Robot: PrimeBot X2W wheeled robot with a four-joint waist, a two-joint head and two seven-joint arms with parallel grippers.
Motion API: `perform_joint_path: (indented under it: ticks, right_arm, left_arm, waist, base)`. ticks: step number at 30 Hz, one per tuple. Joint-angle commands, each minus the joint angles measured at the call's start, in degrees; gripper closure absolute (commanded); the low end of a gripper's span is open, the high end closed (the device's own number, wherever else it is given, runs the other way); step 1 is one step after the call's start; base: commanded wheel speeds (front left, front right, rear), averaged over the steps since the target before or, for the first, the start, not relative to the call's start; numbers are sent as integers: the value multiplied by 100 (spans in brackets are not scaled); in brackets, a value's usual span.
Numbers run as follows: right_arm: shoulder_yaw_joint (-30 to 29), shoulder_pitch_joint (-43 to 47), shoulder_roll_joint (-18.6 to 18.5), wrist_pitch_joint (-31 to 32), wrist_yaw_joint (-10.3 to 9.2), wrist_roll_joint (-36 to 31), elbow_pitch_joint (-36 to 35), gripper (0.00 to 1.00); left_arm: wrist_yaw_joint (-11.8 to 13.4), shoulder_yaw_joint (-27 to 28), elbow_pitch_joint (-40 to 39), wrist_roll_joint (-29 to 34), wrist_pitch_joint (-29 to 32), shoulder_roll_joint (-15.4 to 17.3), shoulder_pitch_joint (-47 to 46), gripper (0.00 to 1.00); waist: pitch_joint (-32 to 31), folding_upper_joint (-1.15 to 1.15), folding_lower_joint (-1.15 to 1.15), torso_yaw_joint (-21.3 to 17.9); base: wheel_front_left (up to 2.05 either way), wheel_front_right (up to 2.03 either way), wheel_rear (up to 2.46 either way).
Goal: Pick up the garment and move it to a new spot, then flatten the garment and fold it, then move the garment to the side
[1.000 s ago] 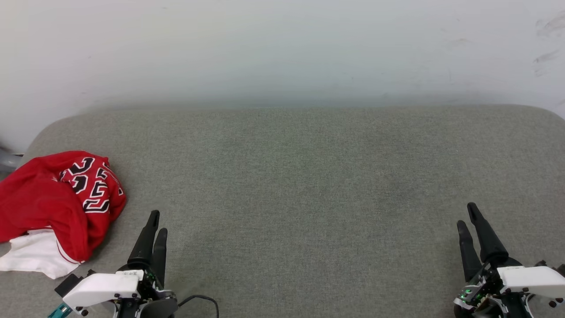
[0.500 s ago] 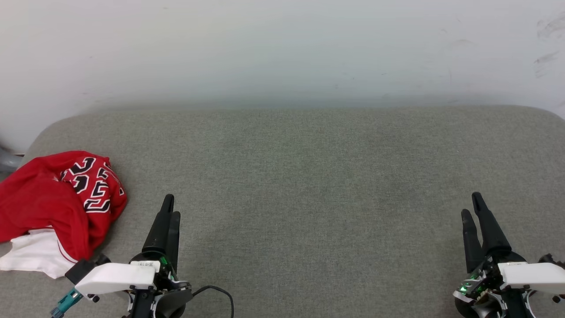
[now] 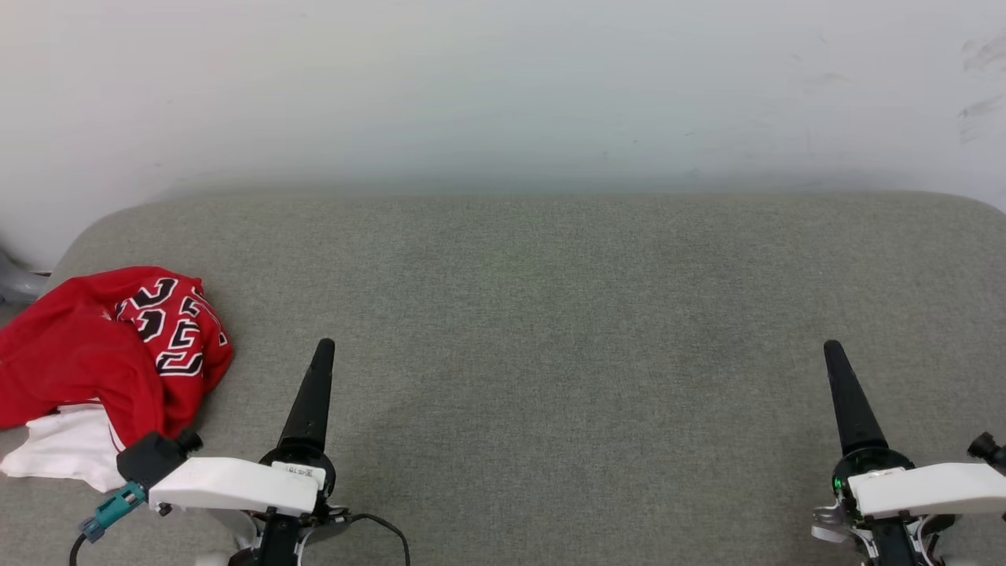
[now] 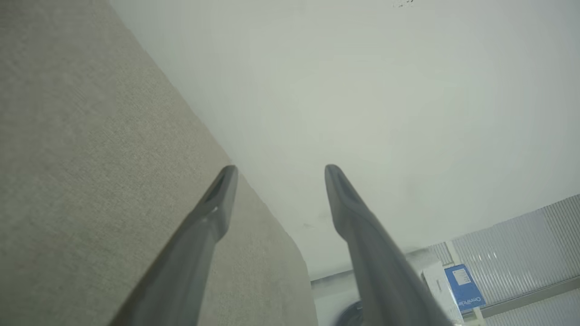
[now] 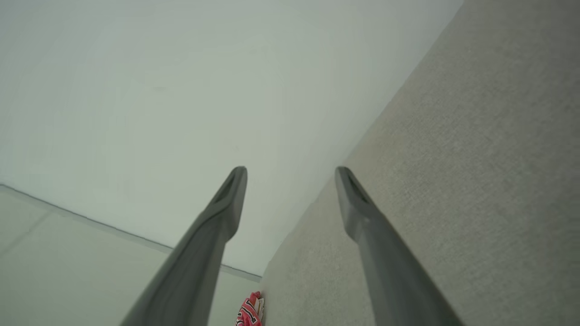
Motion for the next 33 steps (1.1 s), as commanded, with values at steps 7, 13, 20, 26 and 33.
perform_joint_path:
  ticks: [7, 13, 20, 26, 33]
  right_arm:
    - [-41, -18, 11, -143, 0, -1689, -335, 0]
    - [20, 52, 16, -150, 0, -2895, -543, 0]
    - [63, 147, 19, -222, 0, -3827, -694, 0]
    - [65, 224, 0, -237, 0, -4408, -748, 0]
    - [28, 319, -10, -186, 0, -4977, -798, 0]
  left_arm:
    - [-13, 52, -285, 1444, -182, -19, -8, 0]
    - [-15, 18, -398, 2364, -299, 4, 49, 0]
    - [-14, -14, -471, 3272, -424, 71, 120, 0]
    - [18, -96, -469, 3889, -527, 154, 183, 0]
    - [105, -191, -332, 4431, -636, 239, 257, 0]
  waist:
    - [-11, 0, 0, 20]
    - [-21, 0, 0, 35]
    - [-43, 0, 0, 58]
    - [-71, 0, 0, 73]
    - [-112, 0, 0, 79]
  base:
    - [0, 0, 0]
    - [0, 0, 0]
    - [0, 0, 0]
    - [0, 0, 0]
    - [0, 0, 0]
